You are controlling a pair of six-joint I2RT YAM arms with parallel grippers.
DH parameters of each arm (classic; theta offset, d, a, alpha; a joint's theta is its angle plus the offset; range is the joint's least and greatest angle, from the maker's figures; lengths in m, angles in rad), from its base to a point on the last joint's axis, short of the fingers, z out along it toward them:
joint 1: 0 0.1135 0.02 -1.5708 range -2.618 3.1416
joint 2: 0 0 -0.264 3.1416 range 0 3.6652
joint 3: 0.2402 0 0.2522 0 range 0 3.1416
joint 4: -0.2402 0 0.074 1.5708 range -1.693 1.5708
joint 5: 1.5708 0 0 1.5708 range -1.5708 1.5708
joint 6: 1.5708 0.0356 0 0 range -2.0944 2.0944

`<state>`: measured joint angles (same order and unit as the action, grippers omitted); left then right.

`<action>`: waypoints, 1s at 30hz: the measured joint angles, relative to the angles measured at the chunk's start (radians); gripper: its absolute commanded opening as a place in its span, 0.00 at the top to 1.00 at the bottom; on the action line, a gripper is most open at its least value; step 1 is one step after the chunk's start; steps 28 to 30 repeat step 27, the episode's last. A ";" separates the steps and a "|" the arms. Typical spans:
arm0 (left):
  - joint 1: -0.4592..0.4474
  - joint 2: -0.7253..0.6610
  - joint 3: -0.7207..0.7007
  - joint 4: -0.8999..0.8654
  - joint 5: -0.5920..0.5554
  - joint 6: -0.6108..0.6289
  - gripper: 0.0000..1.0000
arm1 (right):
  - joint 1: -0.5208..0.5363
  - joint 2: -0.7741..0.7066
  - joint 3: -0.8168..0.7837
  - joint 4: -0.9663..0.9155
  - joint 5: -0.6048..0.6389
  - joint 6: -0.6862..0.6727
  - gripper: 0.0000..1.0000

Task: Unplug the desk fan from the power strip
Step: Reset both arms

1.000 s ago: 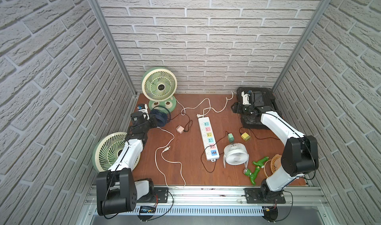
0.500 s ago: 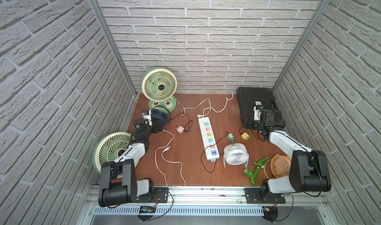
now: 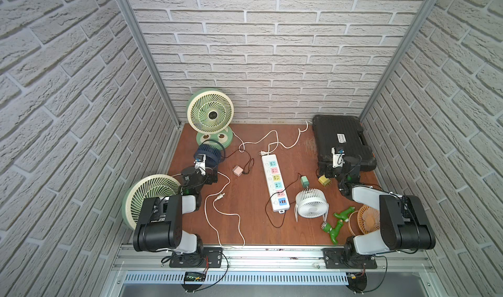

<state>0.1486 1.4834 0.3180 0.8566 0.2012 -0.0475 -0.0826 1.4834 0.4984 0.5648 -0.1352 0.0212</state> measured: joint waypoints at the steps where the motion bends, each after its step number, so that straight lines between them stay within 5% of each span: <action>1: -0.019 0.018 0.000 0.021 -0.013 0.013 0.02 | 0.000 0.008 -0.017 0.048 -0.005 -0.003 0.00; 12: -0.063 0.061 0.010 0.068 -0.113 0.054 0.02 | 0.036 0.060 -0.054 0.211 0.048 -0.018 0.00; 30: -0.063 0.062 0.023 0.053 -0.146 0.054 0.02 | 0.038 0.063 -0.058 0.225 0.057 -0.018 0.00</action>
